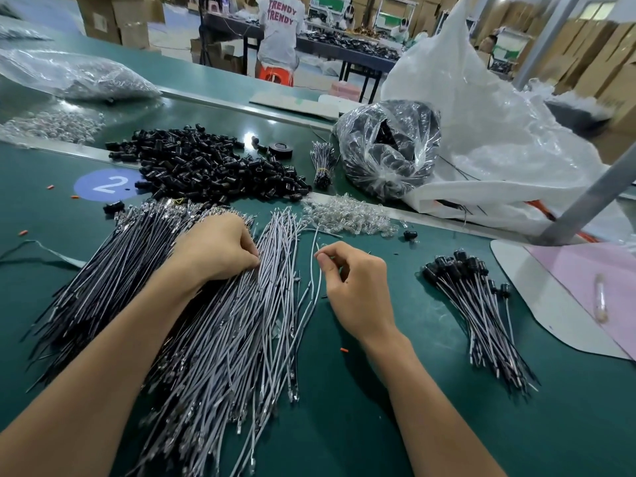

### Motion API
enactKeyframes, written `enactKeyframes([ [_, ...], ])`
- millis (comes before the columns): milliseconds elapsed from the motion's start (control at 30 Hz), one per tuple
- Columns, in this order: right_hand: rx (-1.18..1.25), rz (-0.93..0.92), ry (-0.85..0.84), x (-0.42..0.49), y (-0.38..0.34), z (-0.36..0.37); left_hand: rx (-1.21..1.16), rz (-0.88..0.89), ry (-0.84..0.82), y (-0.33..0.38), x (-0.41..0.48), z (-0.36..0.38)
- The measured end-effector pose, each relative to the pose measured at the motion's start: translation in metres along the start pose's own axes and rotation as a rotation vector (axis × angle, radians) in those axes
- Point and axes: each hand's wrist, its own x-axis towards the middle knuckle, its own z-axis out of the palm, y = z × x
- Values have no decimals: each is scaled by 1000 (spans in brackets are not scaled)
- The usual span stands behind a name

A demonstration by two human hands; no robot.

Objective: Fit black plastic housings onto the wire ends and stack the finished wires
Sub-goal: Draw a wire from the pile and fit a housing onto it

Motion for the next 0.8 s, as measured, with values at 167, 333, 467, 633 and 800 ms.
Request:
enactKeyframes([
  [167, 1, -5, 0, 0, 1, 0, 144, -12, 127, 6, -3, 7],
  [333, 0, -7, -19, 0, 1, 1, 218, -24, 83, 11, -2, 10],
  [467, 1, -8, -18, 0, 1, -1, 102, -19, 84, 9, -3, 10],
  [633, 17, 4, -7, 0, 1, -3, -212, -28, 157, 0, -3, 8],
  [800, 22, -4, -14, 0, 1, -3, -528, -66, 199, -6, 2, 9],
])
